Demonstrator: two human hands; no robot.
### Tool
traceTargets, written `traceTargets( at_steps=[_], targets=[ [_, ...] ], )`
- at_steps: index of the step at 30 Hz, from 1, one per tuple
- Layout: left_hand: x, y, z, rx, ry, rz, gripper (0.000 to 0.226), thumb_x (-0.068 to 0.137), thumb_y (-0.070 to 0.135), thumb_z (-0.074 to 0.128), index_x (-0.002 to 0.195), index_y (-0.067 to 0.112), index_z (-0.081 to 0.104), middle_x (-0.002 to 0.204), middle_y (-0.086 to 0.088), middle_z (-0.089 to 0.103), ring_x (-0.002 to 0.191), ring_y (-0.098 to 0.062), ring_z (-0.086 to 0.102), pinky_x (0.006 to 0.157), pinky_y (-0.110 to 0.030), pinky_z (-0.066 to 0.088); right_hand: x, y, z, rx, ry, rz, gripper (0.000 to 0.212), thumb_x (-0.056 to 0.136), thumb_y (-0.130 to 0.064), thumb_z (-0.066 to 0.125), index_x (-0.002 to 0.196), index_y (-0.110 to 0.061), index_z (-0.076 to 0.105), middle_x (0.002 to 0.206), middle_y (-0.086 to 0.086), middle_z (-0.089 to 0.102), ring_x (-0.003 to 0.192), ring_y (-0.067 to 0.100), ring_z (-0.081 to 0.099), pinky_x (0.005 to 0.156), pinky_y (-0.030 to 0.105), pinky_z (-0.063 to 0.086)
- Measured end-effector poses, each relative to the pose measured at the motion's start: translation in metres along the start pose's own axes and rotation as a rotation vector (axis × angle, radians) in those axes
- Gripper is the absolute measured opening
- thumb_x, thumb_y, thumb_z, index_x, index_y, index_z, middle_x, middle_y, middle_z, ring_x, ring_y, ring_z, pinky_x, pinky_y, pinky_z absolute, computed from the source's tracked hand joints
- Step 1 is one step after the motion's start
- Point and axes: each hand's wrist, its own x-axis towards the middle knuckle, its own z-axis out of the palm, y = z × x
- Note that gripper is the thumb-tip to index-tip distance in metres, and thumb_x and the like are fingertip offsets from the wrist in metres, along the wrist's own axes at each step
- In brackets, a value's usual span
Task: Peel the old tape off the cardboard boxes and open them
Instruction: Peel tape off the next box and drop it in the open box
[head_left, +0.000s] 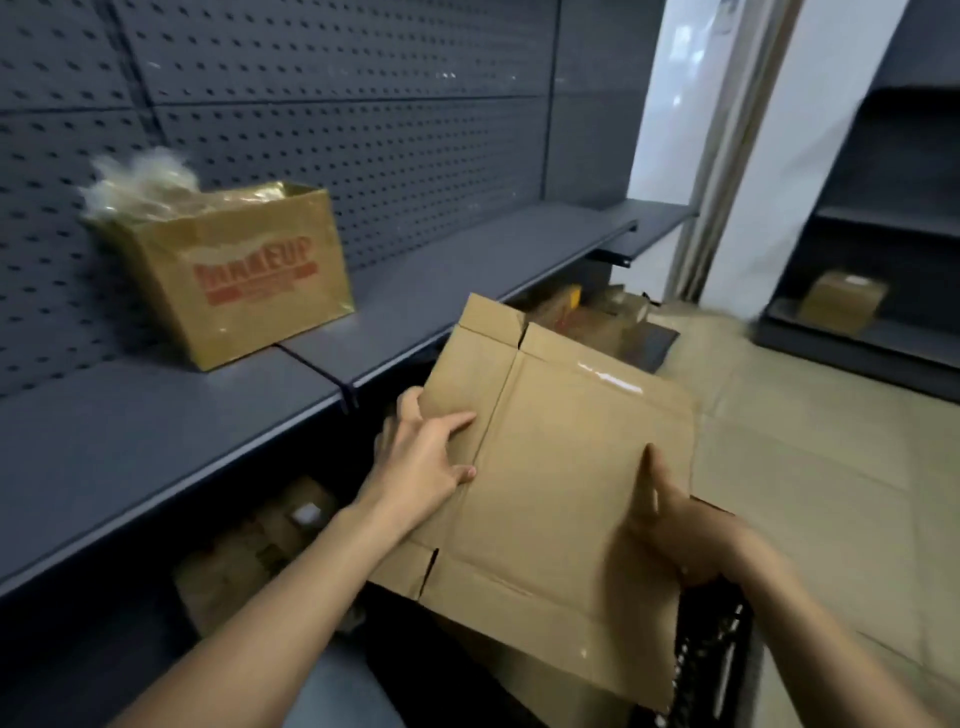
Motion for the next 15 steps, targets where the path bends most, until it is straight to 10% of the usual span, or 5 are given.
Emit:
traceTargets(
  at_steps=[8,15],
  targets=[
    [0.033,-0.049,0.121,-0.020,-0.399,-0.050,0.068,0.092,0.028,0.069,0.148,0.046,0.036,0.159,0.003,-0.005,0.144,-0.032,0.015,0.120,-0.050,0.021,0.062,0.054,0.091,-0.005,-0.190,0.258,0.094,0.104,-0.032,0.044,0.141,-0.030,-0.043,0.138,0.028,0.053,0.118,0.035,0.061,0.097,0.039,0.049],
    [0.065,-0.078,0.162,0.024,-0.483,-0.011,0.070,0.091,0.021,0.071,0.147,0.046,0.037,0.160,0.002,-0.004,0.146,-0.030,0.014,0.120,-0.050,0.022,0.091,0.055,0.139,-0.076,-0.191,0.421,0.084,0.105,-0.012,0.039,0.146,-0.020,-0.034,0.159,0.033,0.013,0.131,0.039,0.049,0.109,0.046,0.040]
  ],
)
